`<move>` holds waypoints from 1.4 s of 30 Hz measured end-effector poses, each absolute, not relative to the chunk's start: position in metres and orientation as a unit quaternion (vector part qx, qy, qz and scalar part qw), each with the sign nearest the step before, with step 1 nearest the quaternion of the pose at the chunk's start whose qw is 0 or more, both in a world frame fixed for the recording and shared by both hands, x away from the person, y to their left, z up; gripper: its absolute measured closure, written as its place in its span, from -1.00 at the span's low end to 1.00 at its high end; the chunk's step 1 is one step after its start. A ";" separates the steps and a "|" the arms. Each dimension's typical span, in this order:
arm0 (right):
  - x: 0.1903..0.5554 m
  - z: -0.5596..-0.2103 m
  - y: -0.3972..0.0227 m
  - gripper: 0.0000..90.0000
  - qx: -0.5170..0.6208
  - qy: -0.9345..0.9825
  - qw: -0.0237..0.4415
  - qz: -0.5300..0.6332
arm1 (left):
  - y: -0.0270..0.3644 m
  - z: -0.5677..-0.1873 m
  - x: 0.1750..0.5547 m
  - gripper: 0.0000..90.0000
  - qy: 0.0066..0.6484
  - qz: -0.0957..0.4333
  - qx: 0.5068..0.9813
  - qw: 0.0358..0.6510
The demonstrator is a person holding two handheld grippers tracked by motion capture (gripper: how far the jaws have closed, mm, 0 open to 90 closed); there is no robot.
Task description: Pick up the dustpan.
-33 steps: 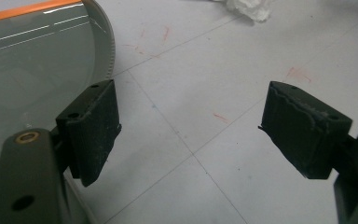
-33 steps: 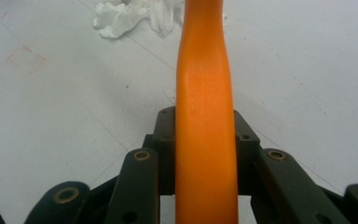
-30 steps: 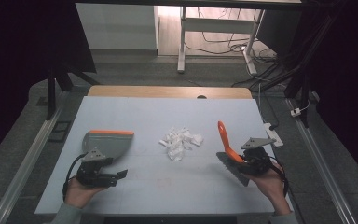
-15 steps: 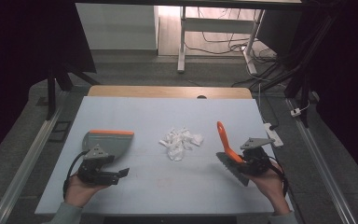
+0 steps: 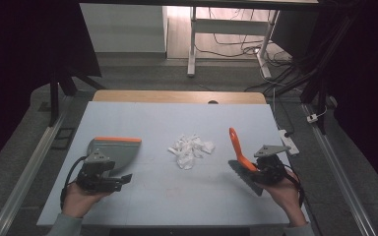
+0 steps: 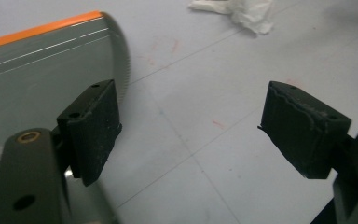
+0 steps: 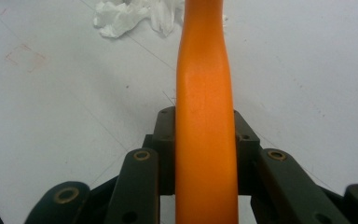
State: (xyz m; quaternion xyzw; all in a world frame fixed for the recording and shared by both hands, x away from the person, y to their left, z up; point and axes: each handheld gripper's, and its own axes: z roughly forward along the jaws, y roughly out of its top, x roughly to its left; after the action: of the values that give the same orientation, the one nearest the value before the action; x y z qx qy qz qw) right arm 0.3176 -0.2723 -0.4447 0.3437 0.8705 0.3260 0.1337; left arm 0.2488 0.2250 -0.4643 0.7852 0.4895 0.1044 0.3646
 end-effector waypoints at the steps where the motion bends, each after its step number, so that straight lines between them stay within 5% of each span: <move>1: 0.318 -0.444 -0.272 0.57 0.342 0.871 0.135 0.325 | 0.227 -0.464 0.249 -0.54 0.495 0.104 0.783 0.362; 42: 0.318 -0.451 -0.270 0.57 0.347 0.872 0.139 0.317 | 0.277 -0.499 0.271 -0.72 0.614 0.023 0.732 0.296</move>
State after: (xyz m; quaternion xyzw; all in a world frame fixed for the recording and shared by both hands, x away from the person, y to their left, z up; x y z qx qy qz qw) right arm 0.3182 -0.2698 -0.4506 0.3473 0.8717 0.3166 0.1391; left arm 0.2705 0.2771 -0.4995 0.7316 0.6139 0.0232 0.2956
